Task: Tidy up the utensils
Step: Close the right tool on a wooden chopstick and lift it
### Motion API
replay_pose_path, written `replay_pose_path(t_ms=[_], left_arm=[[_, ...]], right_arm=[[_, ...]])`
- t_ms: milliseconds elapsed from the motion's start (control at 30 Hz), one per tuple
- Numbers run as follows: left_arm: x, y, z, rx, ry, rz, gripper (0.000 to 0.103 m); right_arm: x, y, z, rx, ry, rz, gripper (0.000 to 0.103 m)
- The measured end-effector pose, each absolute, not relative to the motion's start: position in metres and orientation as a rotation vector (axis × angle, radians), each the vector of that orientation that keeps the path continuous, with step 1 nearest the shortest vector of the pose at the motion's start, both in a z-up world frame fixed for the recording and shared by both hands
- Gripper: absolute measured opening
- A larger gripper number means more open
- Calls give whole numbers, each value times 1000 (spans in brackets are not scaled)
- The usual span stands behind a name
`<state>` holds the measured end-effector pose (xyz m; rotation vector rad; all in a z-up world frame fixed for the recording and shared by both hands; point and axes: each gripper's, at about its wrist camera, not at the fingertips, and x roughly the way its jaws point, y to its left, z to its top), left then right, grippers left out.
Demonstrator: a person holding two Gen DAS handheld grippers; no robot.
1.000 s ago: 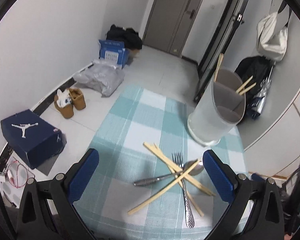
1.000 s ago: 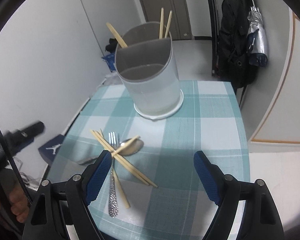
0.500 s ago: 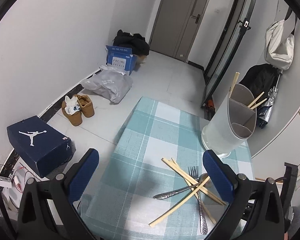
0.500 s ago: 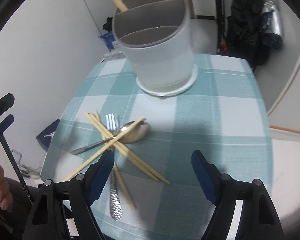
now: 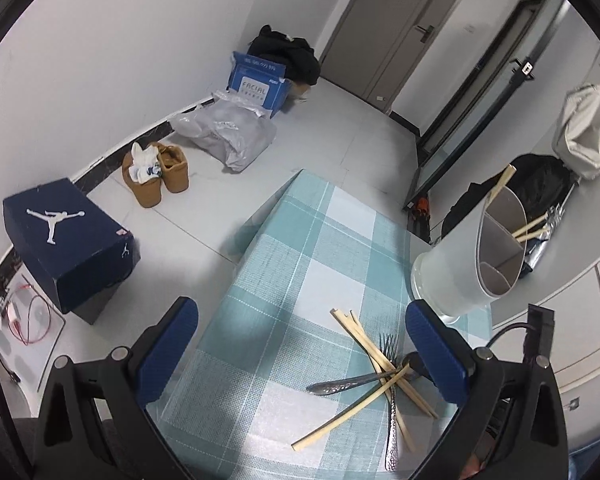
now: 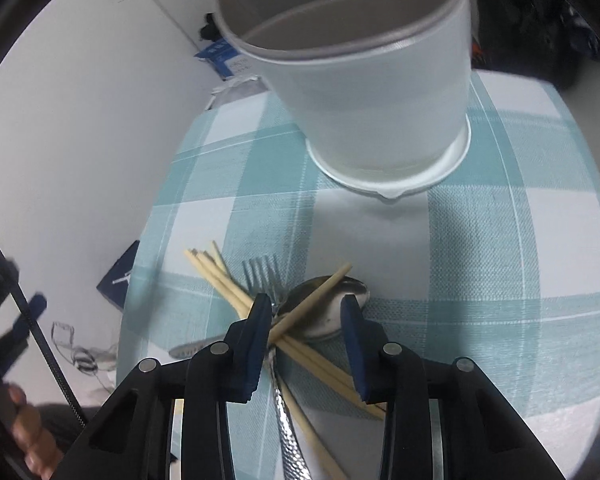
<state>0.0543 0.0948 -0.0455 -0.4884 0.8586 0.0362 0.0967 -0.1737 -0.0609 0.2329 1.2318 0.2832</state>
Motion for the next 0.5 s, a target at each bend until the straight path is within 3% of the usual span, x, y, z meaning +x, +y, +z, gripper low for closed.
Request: replay_pose_path(t_ms=[100, 200, 367, 500], left_arm=[[56, 96, -45, -498, 862, 34, 102], [56, 95, -45, -495, 868, 29, 102], [58, 99, -49, -514, 885, 27, 102], [58, 101, -51, -523, 889, 33, 102]], right_arm=[[101, -173, -64, 227, 1245, 225, 33], [104, -166, -66, 193, 1244, 224, 19], [108, -156, -68, 151, 1249, 198, 7], [105, -155, -66, 123, 1226, 216, 4]])
